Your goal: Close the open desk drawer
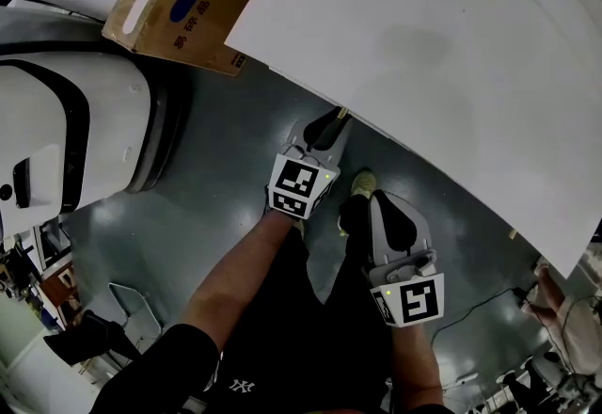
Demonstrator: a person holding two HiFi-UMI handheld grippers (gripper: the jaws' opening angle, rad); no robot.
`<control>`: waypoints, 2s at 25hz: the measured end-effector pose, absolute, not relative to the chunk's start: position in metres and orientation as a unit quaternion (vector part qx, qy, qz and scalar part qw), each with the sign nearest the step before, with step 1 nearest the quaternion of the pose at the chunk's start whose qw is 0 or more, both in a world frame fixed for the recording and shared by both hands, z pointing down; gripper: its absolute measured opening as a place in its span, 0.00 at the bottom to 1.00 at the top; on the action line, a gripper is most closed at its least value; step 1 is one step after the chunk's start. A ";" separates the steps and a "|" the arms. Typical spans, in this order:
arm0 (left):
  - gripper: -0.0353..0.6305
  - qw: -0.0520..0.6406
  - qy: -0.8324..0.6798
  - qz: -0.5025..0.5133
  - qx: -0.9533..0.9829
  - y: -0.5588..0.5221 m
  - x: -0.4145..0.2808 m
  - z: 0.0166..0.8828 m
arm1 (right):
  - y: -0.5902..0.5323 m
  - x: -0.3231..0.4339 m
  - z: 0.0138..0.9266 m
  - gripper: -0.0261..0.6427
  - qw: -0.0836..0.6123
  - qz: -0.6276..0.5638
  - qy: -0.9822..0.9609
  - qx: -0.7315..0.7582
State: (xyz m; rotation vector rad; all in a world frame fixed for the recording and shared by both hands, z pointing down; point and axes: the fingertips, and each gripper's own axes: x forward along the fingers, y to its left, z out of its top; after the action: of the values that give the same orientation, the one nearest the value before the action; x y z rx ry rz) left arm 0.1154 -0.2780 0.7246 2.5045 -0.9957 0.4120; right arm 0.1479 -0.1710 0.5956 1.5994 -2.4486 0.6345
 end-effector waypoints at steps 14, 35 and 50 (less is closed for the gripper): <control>0.23 0.227 -0.355 0.162 0.892 -0.261 0.105 0.696 | -0.164 0.147 0.564 0.07 0.062 0.224 -0.811 0.537; 0.05 0.171 -0.287 0.119 0.935 -0.153 0.074 0.436 | -0.098 0.131 0.424 0.07 0.051 0.208 -0.787 0.578; 0.05 0.133 -0.243 0.063 0.959 -0.087 0.065 0.282 | -0.065 0.122 0.282 0.07 0.043 0.102 -0.794 0.597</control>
State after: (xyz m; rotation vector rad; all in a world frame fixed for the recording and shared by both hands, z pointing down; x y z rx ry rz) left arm 0.0653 -0.0873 0.2820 2.7810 -0.7048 0.1814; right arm 0.1220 -0.0647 0.2822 1.8274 -2.4299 0.3130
